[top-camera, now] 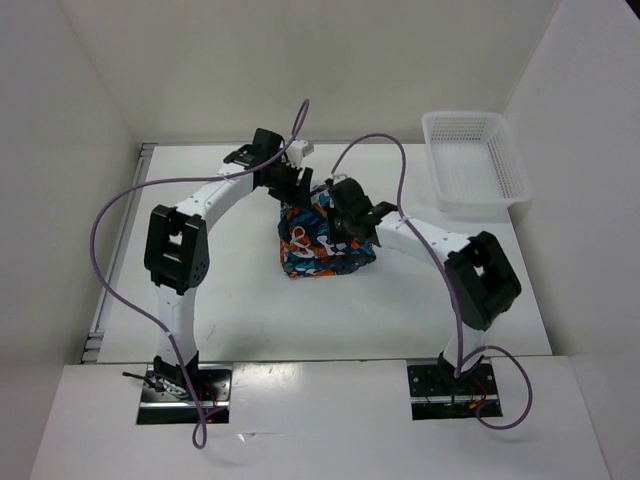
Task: Fold and stack the shorts
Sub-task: Fold the shorts
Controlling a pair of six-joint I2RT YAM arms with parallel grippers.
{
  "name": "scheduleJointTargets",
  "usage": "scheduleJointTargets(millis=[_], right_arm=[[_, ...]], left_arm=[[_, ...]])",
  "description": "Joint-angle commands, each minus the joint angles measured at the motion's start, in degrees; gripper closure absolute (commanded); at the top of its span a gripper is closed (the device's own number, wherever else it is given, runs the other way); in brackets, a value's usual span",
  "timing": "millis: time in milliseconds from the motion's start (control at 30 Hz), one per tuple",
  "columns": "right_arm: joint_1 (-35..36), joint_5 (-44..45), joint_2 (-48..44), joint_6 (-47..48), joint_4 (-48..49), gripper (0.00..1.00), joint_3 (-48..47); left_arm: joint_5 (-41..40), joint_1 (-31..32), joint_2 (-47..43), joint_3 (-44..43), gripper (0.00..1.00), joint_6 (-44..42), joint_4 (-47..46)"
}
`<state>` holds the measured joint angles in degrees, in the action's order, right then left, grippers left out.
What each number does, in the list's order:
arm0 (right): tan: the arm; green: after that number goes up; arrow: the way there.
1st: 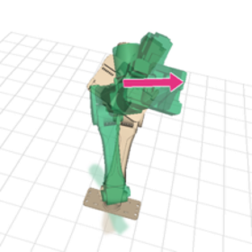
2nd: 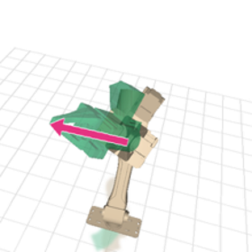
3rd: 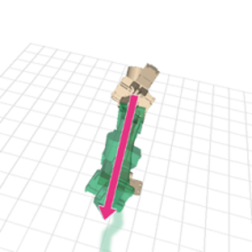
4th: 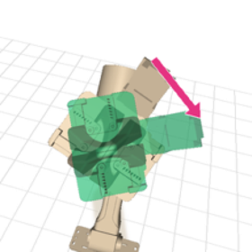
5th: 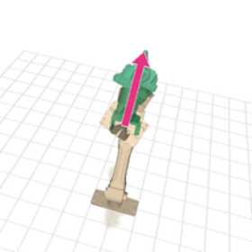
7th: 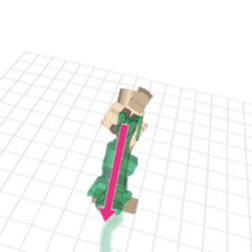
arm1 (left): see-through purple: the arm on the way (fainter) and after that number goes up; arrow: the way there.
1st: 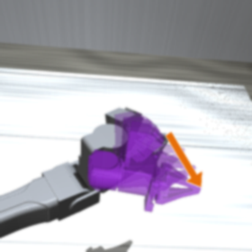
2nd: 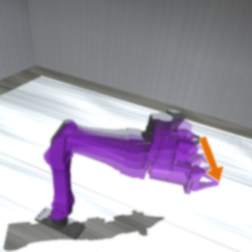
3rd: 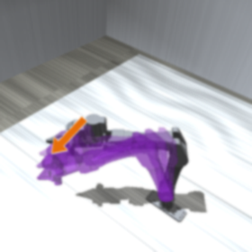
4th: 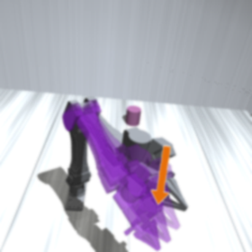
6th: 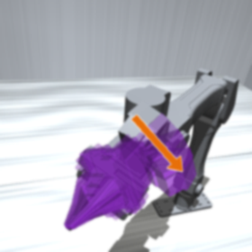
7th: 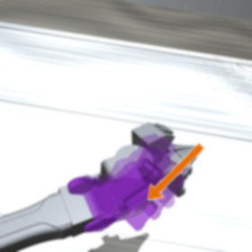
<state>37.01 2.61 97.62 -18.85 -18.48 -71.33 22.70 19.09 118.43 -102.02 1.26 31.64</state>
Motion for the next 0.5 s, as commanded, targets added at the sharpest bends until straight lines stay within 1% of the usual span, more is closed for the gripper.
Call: scheduleJointTargets(millis=[0,33,67,100,133,200,233,333,367,400,467], right_arm=[[0.3,0.0,3.0,-3.7,2.6,0.92,1.7],[0.3,0.0,4.4,-4.7,2.6,1.0,2.2],[0.3,-0.5,4.9,-5.9,2.6,1.0,2.2],[0.3,-1.3,4.9,-5.9,3.2,1.0,3.9],[0.3,-1.3,5.6,-6.9,3.7,1.0,4.6],[0.3,-1.3,6.2,-8.2,4.6,1.0,6.8],[0.3,-1.3,6.2,-8.2,4.6,1.0,7.3],[0.3,-1.3,6.7,-8.7,5.1,1.0,8.5],[0.3,-1.9,7.2,-8.7,5.1,1.0,9.0],[0.3,-1.9,7.2,-8.7,5.1,1.0,9.0],[0.3,-2.6,7.2,-8.7,5.1,1.0,9.7]], left_arm=[[0.0,-0.8,3.5,-2.0,0.27,-1.3,-0.8],[0.0,-0.8,4.0,-2.7,0.29,-1.3,-0.8],[-0.6,-0.3,4.0,-2.7,0.32,-1.3,-1.3],[-1.8,-0.3,4.7,-2.7,0.42,-1.3,-1.3],[-4.5,-0.3,5.8,-2.7,0.47,-1.3,-2.0],[-6.8,-0.3,7.5,-3.9,0.56,-1.3,-2.7],[-8.3,-0.3,9.6,-4.8,0.64,-1.3,-2.7],[-8.3,-0.3,13.5,-8.8,0.72,-1.3,-1.7],[-8.3,-0.3,14.2,-9.8,0.8,-1.3,-1.7],[-8.9,-0.3,15.6,-10.7,0.83,-1.3,-1.7],[-11.8,-0.3,17.0,-14.2,0.87,-1.3,-1.7]])
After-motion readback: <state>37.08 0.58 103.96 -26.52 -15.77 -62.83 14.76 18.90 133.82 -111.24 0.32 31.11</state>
